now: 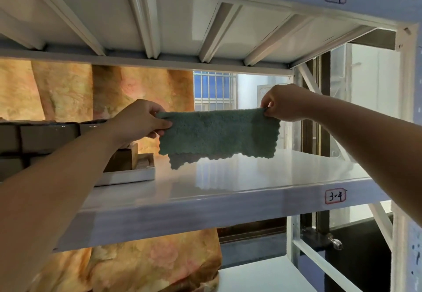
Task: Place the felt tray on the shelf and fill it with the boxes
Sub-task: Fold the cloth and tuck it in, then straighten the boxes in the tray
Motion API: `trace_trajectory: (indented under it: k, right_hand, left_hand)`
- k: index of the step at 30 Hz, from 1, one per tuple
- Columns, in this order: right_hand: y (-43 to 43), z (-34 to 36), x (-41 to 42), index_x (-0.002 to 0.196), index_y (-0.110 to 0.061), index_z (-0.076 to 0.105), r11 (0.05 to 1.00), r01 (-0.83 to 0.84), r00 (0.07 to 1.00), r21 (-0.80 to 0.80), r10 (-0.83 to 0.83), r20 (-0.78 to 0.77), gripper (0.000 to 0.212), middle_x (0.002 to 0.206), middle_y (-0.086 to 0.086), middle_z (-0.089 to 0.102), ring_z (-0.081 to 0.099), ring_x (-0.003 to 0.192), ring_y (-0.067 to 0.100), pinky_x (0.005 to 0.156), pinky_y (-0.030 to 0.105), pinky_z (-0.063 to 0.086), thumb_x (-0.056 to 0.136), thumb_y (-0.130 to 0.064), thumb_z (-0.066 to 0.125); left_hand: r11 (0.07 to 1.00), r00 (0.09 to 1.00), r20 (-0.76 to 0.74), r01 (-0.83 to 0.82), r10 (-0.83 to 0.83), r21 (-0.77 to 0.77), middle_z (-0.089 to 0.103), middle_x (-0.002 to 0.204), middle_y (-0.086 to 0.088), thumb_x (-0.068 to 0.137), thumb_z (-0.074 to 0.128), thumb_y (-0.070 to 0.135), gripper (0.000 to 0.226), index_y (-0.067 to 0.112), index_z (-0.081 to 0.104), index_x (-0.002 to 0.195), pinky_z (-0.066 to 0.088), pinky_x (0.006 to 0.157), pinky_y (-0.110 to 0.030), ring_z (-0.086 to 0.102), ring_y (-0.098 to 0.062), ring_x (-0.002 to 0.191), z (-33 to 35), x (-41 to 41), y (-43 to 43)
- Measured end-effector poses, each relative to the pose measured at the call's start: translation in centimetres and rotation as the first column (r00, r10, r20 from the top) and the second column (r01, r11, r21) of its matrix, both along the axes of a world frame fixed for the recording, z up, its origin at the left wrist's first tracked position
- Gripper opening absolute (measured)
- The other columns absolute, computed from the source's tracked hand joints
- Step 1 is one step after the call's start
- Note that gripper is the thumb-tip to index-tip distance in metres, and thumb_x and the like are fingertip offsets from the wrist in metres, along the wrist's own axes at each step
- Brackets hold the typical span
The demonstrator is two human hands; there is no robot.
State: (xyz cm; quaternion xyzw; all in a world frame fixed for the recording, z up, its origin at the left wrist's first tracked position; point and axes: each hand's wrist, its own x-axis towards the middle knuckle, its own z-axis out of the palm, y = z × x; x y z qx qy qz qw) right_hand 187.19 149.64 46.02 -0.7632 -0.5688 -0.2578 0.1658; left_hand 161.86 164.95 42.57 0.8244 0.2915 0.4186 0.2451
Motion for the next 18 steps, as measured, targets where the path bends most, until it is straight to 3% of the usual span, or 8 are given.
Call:
trace_trajectory:
  k: [2,5,7,9,11,15,16,18]
  right_hand:
    - [0.1,0.4,0.2,0.115,-0.008,0.063,0.996,-0.079,0.974,0.048,0.088,-0.207,0.027,0.112,0.012,0.063,0.058,0.104,0.028,0.093,0.043,0.05,0.095,-0.011,0.045]
    - [-0.4,0.2,0.6,0.115,-0.012,0.057,0.952,-0.245,0.708,0.182,0.304,-0.638,0.023,0.107,0.01,0.057,0.058,0.097,0.025,0.076,0.038,0.054,0.099,-0.019,0.043]
    - [-0.5,-0.3,1.3,0.109,-0.014,0.06,0.929,-0.27,0.597,0.252,0.367,-0.713,0.019,0.106,0.009,0.058,0.058,0.092,0.021,0.073,0.032,0.053,0.097,-0.021,0.048]
    - [-0.4,-1.0,2.3,0.103,-0.015,0.065,0.927,-0.286,0.564,0.245,0.369,-0.739,0.015,0.107,0.008,0.06,0.057,0.094,0.02,0.073,0.028,0.051,0.093,-0.02,0.055]
    - [0.0,-2.3,3.2,0.096,-0.019,0.066,0.955,-0.263,0.63,0.138,0.278,-0.725,0.01,0.102,0.004,0.06,0.056,0.092,0.018,0.07,0.027,0.05,0.091,-0.019,0.058]
    - [1.9,-6.2,4.9,0.109,-0.006,0.063,0.992,-0.125,0.722,0.009,0.098,-0.685,0.023,0.087,0.007,0.06,0.054,0.073,0.015,0.063,0.022,0.048,0.089,-0.017,0.061]
    - [2.5,-7.2,5.1,0.113,-0.004,0.062,0.994,-0.106,0.771,-0.03,0.063,-0.634,0.028,0.089,0.009,0.061,0.055,0.073,0.015,0.064,0.023,0.049,0.088,-0.016,0.063]
    - [3.7,-8.8,5.4,0.117,-0.008,0.062,0.99,-0.059,0.892,-0.128,-0.005,-0.452,0.032,0.11,0.011,0.063,0.062,0.092,0.02,0.082,0.029,0.05,0.086,-0.016,0.065]
  left_hand:
    - [0.992,0.998,0.014,-0.061,0.06,0.111,0.056,0.078,-0.004,0.091,0.058,0.014,0.007,0.012,0.06,0.085,0.041,0.061,-0.028,0.051,-0.015,0.07,-0.1,-0.1,0.2]
    - [0.99,0.97,0.218,0.127,-0.111,-0.06,0.059,0.09,-0.002,0.097,0.049,0.02,0.01,0.02,0.055,0.088,0.053,0.066,-0.025,0.058,-0.015,0.082,-0.4,-0.2,0.2]
    - [0.965,0.94,0.303,0.21,-0.155,-0.16,0.06,0.093,-0.004,0.097,0.049,0.022,0.008,0.023,0.054,0.091,0.057,0.057,-0.022,0.061,-0.016,0.081,-0.6,-0.1,-0.2]
    - [0.944,0.938,0.306,0.241,-0.166,-0.226,0.06,0.092,-0.007,0.094,0.054,0.02,0.004,0.02,0.055,0.098,0.055,0.049,-0.02,0.06,-0.017,0.076,-0.8,0.1,-0.5]
    - [0.956,0.973,0.187,0.18,-0.138,-0.23,0.062,0.089,-0.011,0.09,0.06,0.02,0.017,0.019,0.053,0.105,0.053,0.049,-0.025,0.059,-0.019,0.072,-1.1,0.6,-0.4]
    - [0.985,0.966,-0.233,-0.081,0.115,0.15,0.06,0.083,-0.005,0.087,0.064,0.019,0.031,0.019,0.05,0.114,0.043,0.056,-0.026,0.055,-0.017,0.067,-3.0,2.6,-0.1]
    - [0.969,0.941,-0.297,-0.093,0.16,0.227,0.059,0.089,-0.004,0.087,0.064,0.018,0.036,0.019,0.048,0.119,0.041,0.056,-0.024,0.054,-0.015,0.069,-3.6,3.1,0.0]
    - [0.934,0.897,-0.393,-0.056,0.202,0.353,0.054,0.103,-0.004,0.085,0.067,0.021,0.046,0.021,0.045,0.125,0.041,0.059,-0.021,0.052,-0.014,0.075,-4.5,3.8,0.1]
